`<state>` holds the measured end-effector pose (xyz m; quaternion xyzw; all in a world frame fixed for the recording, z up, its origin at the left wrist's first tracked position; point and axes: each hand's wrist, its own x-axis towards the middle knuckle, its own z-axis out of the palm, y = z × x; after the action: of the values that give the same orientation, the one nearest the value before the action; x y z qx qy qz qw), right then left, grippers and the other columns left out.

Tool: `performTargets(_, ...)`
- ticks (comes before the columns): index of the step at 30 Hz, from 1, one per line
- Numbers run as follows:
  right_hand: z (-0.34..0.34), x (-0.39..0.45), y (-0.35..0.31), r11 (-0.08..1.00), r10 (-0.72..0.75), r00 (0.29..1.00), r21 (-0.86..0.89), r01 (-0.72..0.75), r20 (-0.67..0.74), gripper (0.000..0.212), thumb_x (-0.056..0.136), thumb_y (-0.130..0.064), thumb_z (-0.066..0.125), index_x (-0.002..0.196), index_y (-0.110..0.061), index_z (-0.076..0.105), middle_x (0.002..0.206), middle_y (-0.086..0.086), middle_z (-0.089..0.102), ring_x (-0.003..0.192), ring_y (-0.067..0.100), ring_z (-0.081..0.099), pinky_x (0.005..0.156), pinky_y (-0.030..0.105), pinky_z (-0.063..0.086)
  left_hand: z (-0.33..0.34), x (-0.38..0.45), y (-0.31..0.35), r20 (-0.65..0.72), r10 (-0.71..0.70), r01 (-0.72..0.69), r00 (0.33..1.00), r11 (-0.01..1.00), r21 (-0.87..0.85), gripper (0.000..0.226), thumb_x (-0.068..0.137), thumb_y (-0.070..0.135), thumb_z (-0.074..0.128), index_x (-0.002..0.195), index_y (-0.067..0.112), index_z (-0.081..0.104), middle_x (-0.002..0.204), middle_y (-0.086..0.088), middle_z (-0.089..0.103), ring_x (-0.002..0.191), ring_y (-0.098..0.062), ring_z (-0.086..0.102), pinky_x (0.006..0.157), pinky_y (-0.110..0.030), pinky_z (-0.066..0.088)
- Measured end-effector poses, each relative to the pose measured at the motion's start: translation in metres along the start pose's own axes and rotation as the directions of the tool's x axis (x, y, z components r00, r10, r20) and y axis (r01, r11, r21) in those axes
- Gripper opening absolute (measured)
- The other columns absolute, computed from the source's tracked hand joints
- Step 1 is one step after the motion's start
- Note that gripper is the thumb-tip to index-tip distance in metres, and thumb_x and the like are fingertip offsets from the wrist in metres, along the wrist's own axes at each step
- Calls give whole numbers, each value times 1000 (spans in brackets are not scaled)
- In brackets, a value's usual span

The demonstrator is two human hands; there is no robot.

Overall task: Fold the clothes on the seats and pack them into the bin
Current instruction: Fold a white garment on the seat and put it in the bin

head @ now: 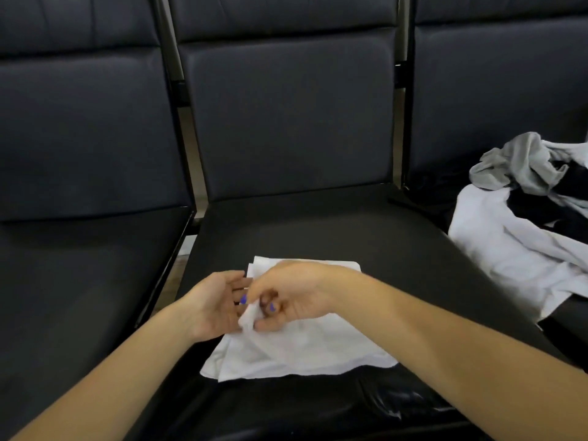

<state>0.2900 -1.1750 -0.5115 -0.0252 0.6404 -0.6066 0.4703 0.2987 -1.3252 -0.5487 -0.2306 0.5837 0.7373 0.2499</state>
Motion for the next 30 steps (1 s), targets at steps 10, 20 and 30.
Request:
performTargets(10, -32, -5, 22, 623, -329, 919, -781, 39, -217, 35, 94, -23, 50, 129, -17, 52, 85, -5, 58, 70, 15, 58, 57, 23, 46, 6, 5, -5, -65, 227, -189, 972, 912, 365, 36, 87, -18, 42, 104, 7, 62, 88, -13, 72, 75, -24, 71, 59, -31, 57)
performTargets(20, -31, -21, 67, -21, -385, 917, -995, 100, 101, 41, 102, -37, 33, 142, -33, 37, 122, 4, 47, 113, 23, 45, 93, 34, 36, -11, 12, -8, -268, 365, -95, 892, 729, 678, 47, 89, -3, 47, 133, 13, 45, 100, -12, 65, 70, -23, 65, 46, -28, 51)
performTargets(30, 6, -22, 91, -13, -218, 953, -977, 214, 212, 69, 97, -57, 18, 151, -28, -14, 160, -1, -14, 146, 17, -14, 117, 43, -12, 15, 5, -2, -203, 243, 183, 949, 103, 978, 41, 89, 52, 55, 91, 12, 60, 74, 0, 55, 64, -10, 50, 52, -20, 35)
